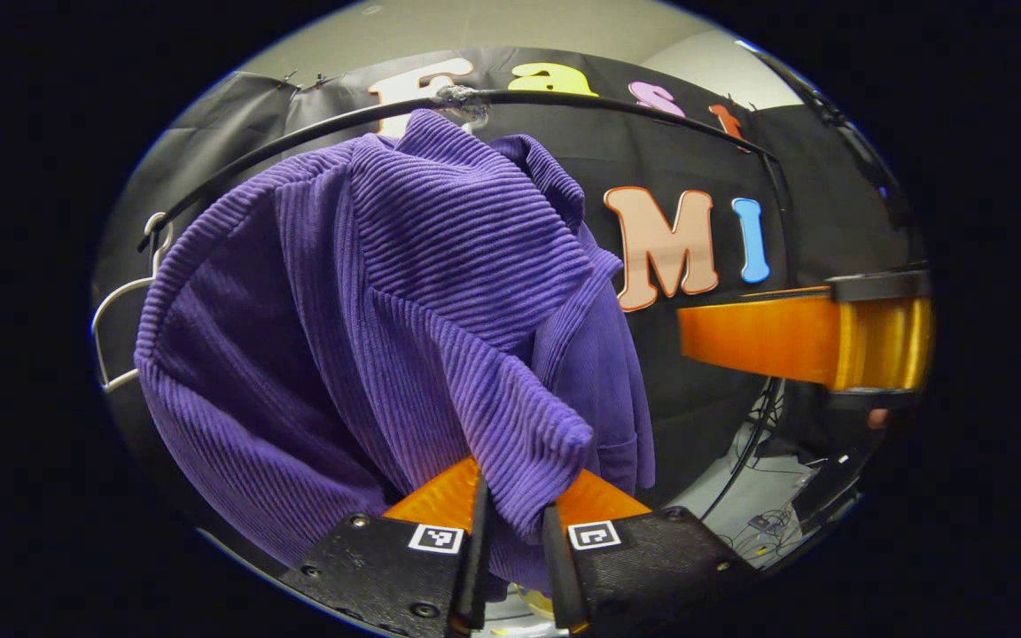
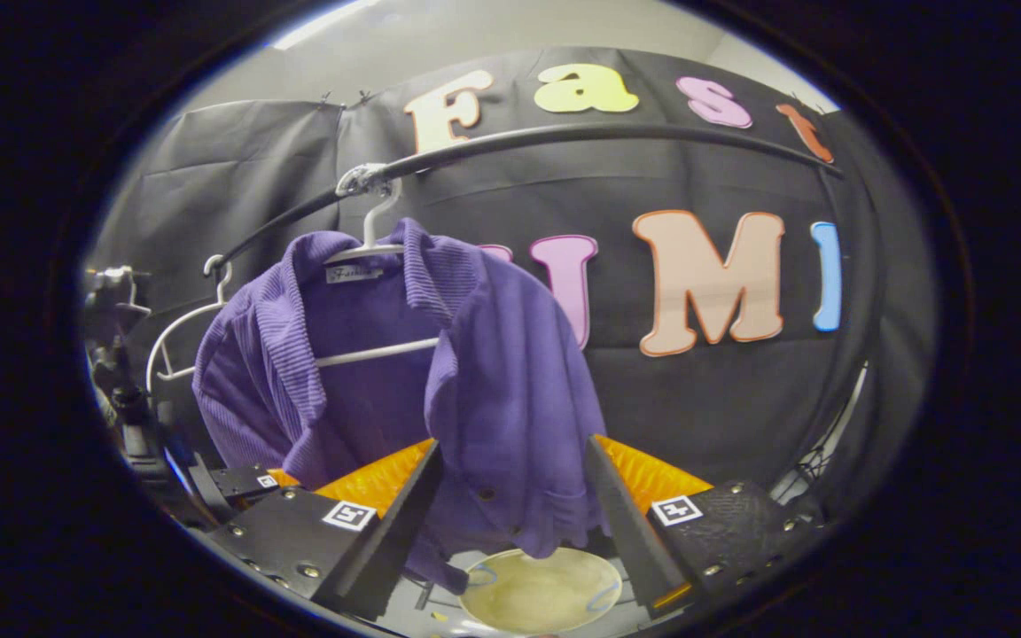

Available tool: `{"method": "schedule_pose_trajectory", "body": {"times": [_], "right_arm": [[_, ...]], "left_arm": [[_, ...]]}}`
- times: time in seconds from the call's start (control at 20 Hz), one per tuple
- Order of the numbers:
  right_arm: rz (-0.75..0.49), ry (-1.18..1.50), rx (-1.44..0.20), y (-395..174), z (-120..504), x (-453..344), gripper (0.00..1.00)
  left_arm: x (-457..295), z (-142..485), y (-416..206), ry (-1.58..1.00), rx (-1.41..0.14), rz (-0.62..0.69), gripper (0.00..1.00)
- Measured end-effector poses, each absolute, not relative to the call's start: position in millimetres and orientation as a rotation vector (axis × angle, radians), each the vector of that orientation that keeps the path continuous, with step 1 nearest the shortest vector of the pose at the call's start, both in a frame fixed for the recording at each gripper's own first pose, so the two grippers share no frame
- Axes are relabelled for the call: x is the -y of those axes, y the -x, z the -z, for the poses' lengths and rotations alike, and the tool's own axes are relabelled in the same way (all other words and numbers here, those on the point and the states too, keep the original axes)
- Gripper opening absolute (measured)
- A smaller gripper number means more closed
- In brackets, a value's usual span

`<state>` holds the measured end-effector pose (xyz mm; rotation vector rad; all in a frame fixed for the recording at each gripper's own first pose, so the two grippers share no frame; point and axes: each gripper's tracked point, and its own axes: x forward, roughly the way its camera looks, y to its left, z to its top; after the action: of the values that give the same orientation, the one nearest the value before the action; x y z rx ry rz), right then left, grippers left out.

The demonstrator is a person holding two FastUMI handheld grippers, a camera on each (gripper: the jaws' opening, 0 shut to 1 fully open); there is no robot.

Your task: Grasp the clothes on the hanger with both hands and then place them into the laundry hamper below.

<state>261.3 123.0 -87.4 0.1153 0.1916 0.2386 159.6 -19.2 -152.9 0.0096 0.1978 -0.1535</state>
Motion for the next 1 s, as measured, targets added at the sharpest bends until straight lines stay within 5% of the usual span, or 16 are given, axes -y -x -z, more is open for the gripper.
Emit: {"method": "schedule_pose_trajectory", "body": {"times": [0.4,0.65,0.85,1.0], "right_arm": [[-0.295,-0.204,-0.192,-321.3,85.0,-174.2,0.95],[-0.324,-0.253,-0.184,-337.5,76.3,-193.3,0.99],[-0.289,-0.226,-0.152,-344.9,67.9,-188.6,0.60],[-0.270,-0.227,-0.198,-338.7,71.1,-180.7,0.02]], "left_arm": [[6.3,137.2,-177.4,0.091,-0.173,0.243,0.03],[-0.8,126.8,-164.2,-0.073,-0.101,0.183,0.02],[4.0,107.9,-138.6,-0.034,-0.082,0.180,0.01],[13.0,89.1,-112.4,0.050,-0.053,0.224,0.01]]}}
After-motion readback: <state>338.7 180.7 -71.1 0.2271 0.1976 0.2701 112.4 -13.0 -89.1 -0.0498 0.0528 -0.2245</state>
